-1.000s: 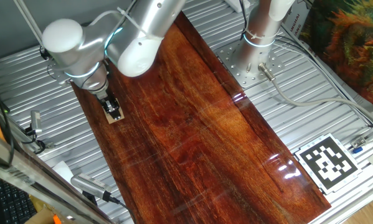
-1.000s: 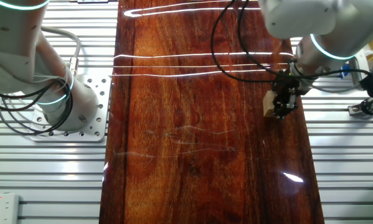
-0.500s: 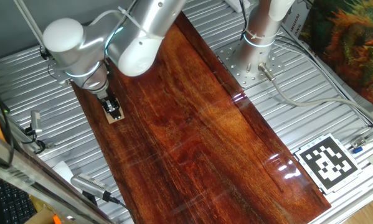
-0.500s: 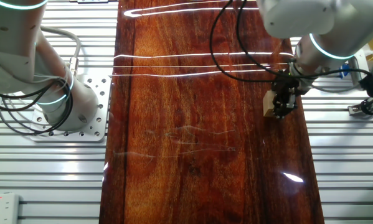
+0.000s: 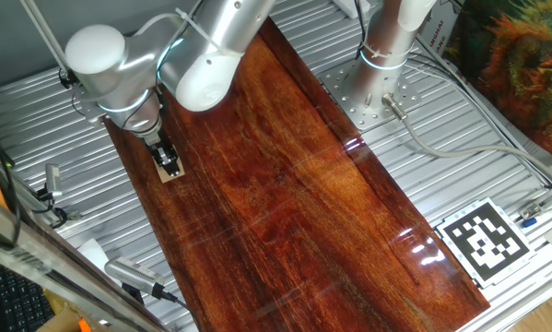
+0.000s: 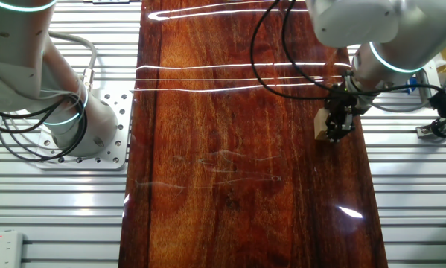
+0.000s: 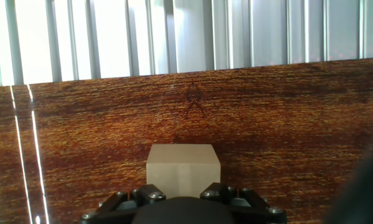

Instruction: Hold a small block with the gripper and sweep it from left to right on the table

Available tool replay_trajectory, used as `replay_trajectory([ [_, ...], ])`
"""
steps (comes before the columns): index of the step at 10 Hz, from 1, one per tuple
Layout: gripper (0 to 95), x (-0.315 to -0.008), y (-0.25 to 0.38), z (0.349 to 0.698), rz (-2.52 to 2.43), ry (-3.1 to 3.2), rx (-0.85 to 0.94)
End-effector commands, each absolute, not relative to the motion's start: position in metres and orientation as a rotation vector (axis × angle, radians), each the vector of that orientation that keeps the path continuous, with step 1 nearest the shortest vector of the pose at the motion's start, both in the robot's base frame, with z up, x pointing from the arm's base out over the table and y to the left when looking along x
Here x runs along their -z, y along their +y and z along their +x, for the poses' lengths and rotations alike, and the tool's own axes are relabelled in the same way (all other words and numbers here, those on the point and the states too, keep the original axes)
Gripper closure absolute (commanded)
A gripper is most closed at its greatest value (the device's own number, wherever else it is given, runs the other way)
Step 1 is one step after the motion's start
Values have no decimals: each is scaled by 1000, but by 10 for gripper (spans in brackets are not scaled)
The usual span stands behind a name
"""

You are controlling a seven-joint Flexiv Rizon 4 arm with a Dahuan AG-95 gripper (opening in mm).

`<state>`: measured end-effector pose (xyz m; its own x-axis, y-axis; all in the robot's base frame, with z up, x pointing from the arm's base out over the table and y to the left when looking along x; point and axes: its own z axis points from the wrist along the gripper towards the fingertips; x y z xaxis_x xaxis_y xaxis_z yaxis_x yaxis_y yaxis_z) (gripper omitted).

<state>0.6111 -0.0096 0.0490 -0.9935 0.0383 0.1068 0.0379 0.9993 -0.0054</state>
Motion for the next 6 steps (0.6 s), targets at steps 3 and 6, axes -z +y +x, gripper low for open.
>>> replay_trajectory([
  [3, 950, -48, -9, 613, -96, -3031, -10],
  [6, 950, -46, -9, 614, -111, -3031, -16],
])
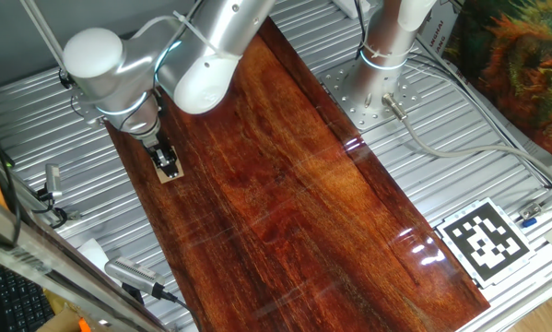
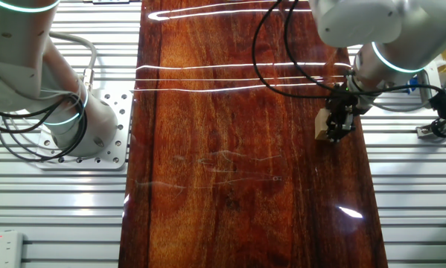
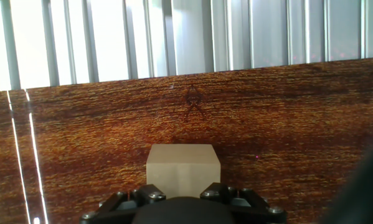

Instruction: Hold a small block with the gripper and sweep it from left to right on the table

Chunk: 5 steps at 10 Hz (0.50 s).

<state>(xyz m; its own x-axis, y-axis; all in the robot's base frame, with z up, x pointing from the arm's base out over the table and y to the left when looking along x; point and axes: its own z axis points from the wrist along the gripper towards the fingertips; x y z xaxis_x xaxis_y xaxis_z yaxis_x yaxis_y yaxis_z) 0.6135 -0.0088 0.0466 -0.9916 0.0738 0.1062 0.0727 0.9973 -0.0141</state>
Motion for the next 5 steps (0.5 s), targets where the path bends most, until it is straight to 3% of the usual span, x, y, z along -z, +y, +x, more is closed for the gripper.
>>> replay_trajectory([
  [1, 950, -43, -9, 614, -110, -3033, -17],
  [5, 950, -37, -9, 617, -109, -3038, -20],
])
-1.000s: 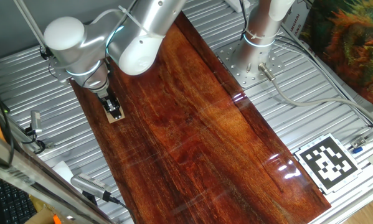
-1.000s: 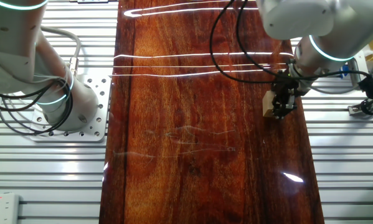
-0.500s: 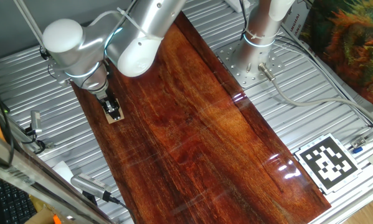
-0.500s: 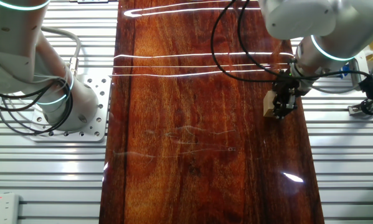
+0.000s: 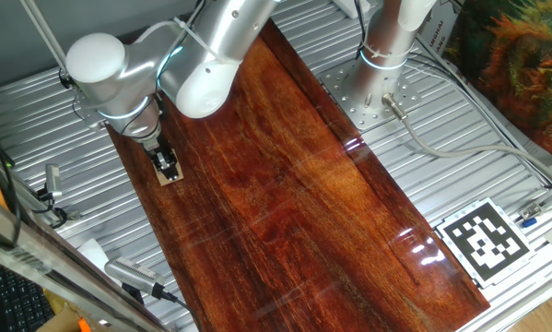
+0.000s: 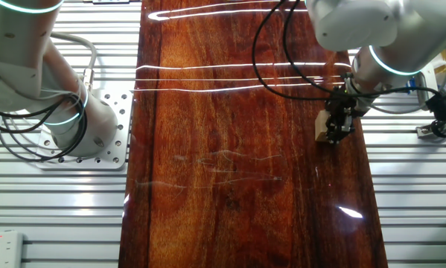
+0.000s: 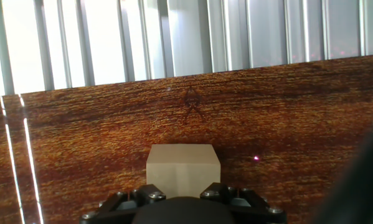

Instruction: Hold a small block with the gripper and sweep it from left to right on the table

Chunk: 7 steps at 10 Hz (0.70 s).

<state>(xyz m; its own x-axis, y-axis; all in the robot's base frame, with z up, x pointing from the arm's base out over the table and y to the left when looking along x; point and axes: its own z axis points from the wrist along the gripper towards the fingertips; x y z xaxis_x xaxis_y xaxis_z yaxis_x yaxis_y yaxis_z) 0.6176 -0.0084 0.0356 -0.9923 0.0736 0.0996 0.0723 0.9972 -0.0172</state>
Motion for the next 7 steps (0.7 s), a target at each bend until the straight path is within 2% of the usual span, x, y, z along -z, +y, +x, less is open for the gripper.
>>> replay_trajectory([
  [1, 950, -36, -9, 617, -109, -3038, -19],
  [7, 950, -31, -8, 617, -99, -3043, -17],
])
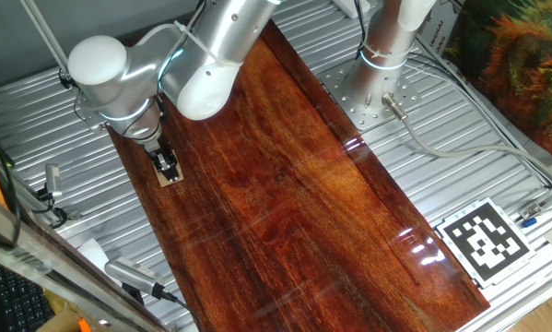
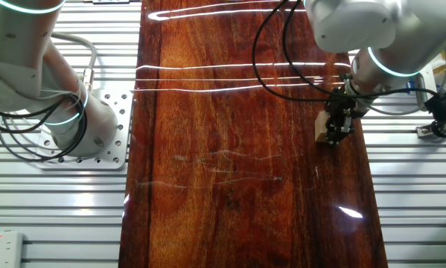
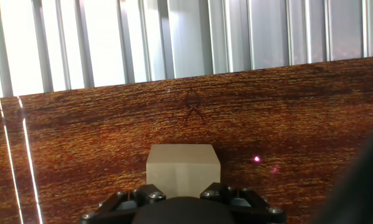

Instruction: Hold a small block with the gripper and sweep it from left to right on the table

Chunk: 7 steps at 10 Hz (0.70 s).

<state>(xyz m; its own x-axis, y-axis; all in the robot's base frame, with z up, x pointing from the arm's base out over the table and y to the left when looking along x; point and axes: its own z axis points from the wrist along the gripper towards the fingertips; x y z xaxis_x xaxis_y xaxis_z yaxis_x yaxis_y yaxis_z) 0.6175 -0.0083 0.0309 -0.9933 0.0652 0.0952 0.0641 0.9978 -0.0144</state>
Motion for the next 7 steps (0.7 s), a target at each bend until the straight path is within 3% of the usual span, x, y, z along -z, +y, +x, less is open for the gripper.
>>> replay_trajectory([
  [1, 950, -31, -8, 617, -97, -3044, -17],
  [7, 950, -31, -8, 618, -93, -3041, -18],
])
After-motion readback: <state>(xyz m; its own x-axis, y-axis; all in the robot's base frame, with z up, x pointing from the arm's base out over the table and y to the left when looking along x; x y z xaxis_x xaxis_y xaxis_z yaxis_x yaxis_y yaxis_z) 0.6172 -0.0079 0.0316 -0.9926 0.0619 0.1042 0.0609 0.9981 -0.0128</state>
